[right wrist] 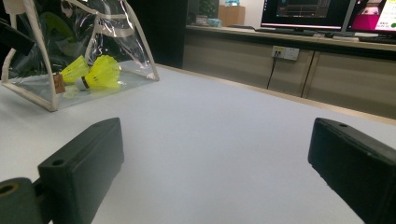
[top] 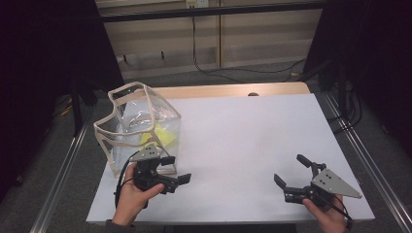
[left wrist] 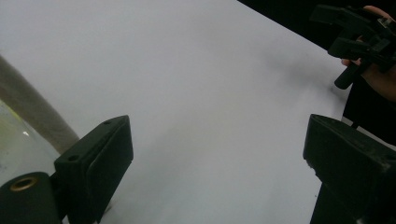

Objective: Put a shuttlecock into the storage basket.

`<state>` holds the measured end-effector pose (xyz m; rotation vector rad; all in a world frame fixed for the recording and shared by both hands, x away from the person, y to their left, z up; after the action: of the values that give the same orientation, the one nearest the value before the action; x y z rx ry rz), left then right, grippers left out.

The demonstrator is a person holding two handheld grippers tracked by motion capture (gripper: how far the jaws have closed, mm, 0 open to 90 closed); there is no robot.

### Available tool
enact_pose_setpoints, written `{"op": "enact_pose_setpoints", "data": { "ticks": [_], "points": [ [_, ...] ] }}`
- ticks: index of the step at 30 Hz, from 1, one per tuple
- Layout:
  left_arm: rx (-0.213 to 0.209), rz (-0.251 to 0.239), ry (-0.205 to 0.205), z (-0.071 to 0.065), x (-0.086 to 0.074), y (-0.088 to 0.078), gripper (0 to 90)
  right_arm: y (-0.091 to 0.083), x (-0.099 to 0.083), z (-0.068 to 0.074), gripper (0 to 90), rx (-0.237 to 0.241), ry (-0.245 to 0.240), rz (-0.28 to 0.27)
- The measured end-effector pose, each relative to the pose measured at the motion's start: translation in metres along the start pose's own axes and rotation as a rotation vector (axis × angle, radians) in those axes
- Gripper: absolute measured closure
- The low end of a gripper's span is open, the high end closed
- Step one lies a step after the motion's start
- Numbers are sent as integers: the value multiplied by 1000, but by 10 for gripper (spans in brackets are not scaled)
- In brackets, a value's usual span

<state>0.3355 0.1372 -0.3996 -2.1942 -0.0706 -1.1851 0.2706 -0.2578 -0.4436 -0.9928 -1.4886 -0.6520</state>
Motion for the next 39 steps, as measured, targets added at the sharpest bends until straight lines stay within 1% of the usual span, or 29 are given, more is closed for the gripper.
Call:
{"op": "enact_pose_setpoints", "data": {
  "ticks": [1,6,7,8,10,13,15,20,25,28,34,39],
  "points": [
    [-4,-1,-4,0,-1,0,82,0,0,0,31,-1,-2,-1],
    [-2,1,3,4,-6,1,80,0,0,0,31,0,-1,0],
    [-2,1,11,5,-7,1,78,0,0,0,31,0,-1,0],
    [-1,1,4,5,-8,1,78,0,0,0,31,0,0,-2],
    [1,-5,2,7,-10,1,77,0,0,0,31,0,-1,-1],
    [4,-10,9,9,-11,1,76,0,0,0,31,0,-1,-2],
    [-3,-14,3,10,-12,1,76,0,0,0,31,1,1,-1],
    [2,-13,9,13,-16,1,75,0,0,0,31,1,0,-1],
    [3,-26,0,17,-20,0,75,0,0,0,31,1,-1,0],
    [5,-28,3,20,-23,-1,75,0,0,0,31,1,-2,-3],
    [12,-57,9,23,-25,-3,75,0,1,1,31,0,-5,-2],
    [11,-57,7,23,-27,-3,75,0,1,1,31,1,-6,1]
  ]
}}
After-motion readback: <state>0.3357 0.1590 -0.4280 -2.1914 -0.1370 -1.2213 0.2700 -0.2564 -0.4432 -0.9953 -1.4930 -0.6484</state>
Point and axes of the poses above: each handheld gripper's, and its own axes: y roughly forward along the jaws, x roughly out of its top, z roughly to its left, the point moved 4 cm from there along y, roughly forward along the jaws, and after that the axes turned 8 degrees about -y, right-handed, at the moved point
